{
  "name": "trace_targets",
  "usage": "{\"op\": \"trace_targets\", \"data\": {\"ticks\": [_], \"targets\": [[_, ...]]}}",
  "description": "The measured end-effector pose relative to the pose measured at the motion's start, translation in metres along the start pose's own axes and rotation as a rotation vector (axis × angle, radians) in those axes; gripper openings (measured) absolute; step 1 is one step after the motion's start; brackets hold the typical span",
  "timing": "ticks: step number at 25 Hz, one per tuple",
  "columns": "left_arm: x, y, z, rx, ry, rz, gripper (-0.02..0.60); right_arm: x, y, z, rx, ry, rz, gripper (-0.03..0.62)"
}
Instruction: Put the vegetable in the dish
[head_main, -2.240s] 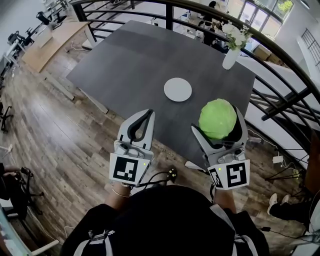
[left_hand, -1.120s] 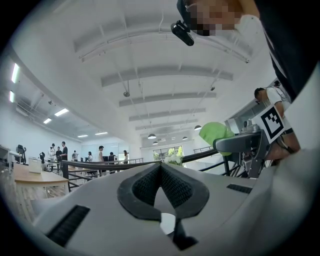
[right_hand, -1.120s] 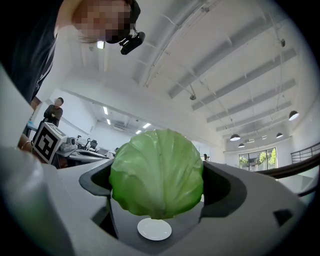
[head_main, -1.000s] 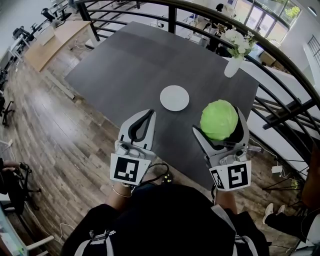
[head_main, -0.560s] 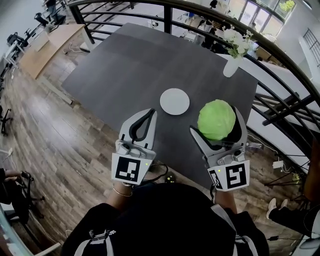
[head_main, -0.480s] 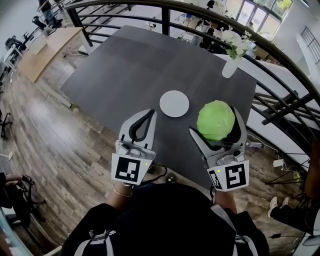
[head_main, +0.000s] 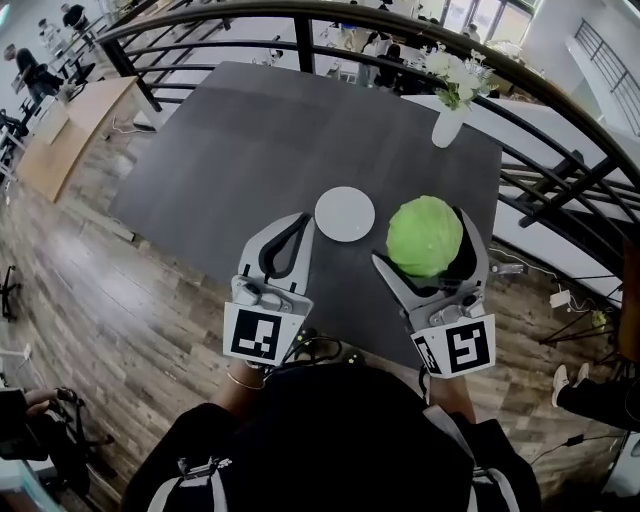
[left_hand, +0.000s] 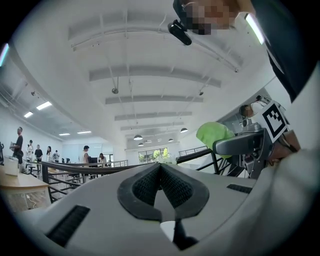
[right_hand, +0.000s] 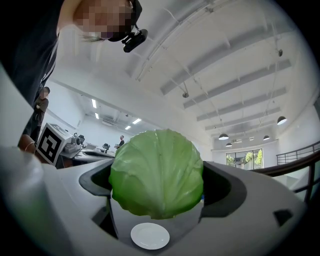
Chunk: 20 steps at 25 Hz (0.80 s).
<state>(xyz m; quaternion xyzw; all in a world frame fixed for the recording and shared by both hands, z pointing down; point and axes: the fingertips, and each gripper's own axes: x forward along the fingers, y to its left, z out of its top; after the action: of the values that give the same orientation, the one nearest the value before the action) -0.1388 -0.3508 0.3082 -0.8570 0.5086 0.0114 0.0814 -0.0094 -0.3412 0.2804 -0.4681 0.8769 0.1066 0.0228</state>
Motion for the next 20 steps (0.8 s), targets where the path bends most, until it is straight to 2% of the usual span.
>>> {"op": "trace_targets", "data": {"ticks": [9,20], "targets": [[0.019,0.018,-0.012,-0.016,-0.013,-0.061,0.000,0.024,0.008,-0.023,-0.009,0.045,-0.027,0.525],[0.038,0.046,-0.027,-0.028,-0.013,-0.068,0.000,0.054,0.012,-0.066,0.041,0.094,-0.032,0.525]]}}
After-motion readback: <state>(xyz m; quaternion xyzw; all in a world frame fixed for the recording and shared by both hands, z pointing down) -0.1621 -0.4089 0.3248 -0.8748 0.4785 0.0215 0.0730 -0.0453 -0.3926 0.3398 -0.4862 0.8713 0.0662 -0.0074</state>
